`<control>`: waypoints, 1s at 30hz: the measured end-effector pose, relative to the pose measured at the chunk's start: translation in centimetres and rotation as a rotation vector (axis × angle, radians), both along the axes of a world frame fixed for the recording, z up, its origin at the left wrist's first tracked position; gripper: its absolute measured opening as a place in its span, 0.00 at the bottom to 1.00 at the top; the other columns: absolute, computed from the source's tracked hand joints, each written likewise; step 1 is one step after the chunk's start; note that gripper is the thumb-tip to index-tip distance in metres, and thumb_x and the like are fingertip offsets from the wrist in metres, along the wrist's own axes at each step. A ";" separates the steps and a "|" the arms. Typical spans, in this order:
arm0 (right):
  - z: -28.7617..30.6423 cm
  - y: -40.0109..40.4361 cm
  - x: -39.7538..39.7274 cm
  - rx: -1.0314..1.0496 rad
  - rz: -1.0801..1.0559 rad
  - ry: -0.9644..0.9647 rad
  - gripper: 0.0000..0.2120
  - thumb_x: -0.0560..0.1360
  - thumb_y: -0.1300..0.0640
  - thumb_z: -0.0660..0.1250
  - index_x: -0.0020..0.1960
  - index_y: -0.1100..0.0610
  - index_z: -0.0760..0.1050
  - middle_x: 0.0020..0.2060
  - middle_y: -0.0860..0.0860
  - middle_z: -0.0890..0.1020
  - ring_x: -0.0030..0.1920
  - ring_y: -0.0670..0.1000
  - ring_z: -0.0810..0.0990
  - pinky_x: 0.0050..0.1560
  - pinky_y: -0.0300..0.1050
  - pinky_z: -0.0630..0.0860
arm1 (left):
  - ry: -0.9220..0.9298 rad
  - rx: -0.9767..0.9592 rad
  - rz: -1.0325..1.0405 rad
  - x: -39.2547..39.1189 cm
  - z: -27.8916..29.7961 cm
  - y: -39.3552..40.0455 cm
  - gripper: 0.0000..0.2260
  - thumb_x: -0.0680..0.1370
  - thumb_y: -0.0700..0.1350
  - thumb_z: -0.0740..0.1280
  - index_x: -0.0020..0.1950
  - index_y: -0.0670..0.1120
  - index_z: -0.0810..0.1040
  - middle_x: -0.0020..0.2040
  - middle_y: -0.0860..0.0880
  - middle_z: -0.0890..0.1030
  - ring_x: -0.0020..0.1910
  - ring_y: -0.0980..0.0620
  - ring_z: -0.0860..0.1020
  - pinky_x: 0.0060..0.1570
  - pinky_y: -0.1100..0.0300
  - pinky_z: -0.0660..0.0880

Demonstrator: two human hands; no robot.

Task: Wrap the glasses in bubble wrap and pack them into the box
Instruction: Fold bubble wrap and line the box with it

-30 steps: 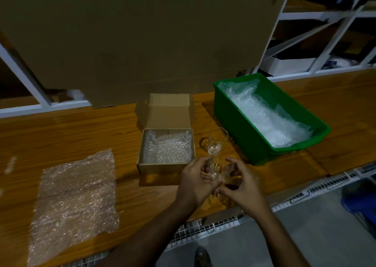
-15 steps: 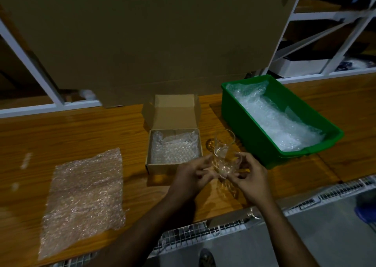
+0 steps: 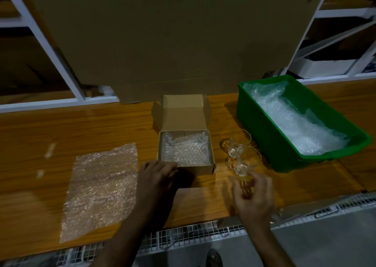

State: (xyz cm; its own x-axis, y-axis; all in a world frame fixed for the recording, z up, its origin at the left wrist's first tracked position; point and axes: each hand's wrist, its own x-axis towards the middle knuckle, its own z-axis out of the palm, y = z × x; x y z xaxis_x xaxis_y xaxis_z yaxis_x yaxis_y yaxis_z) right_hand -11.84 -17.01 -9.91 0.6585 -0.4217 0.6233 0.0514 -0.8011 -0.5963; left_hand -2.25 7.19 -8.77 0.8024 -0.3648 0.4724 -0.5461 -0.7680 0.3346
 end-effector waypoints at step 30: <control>-0.9 20.8 7.5 -0.467 1.021 0.378 0.22 0.78 0.42 0.64 0.66 0.52 0.74 0.62 0.50 0.77 0.62 0.50 0.73 0.62 0.49 0.75 | 0.358 0.116 0.217 -6.5 -1.6 23.0 0.29 0.77 0.69 0.61 0.71 0.53 0.73 0.65 0.54 0.78 0.63 0.55 0.74 0.61 0.55 0.72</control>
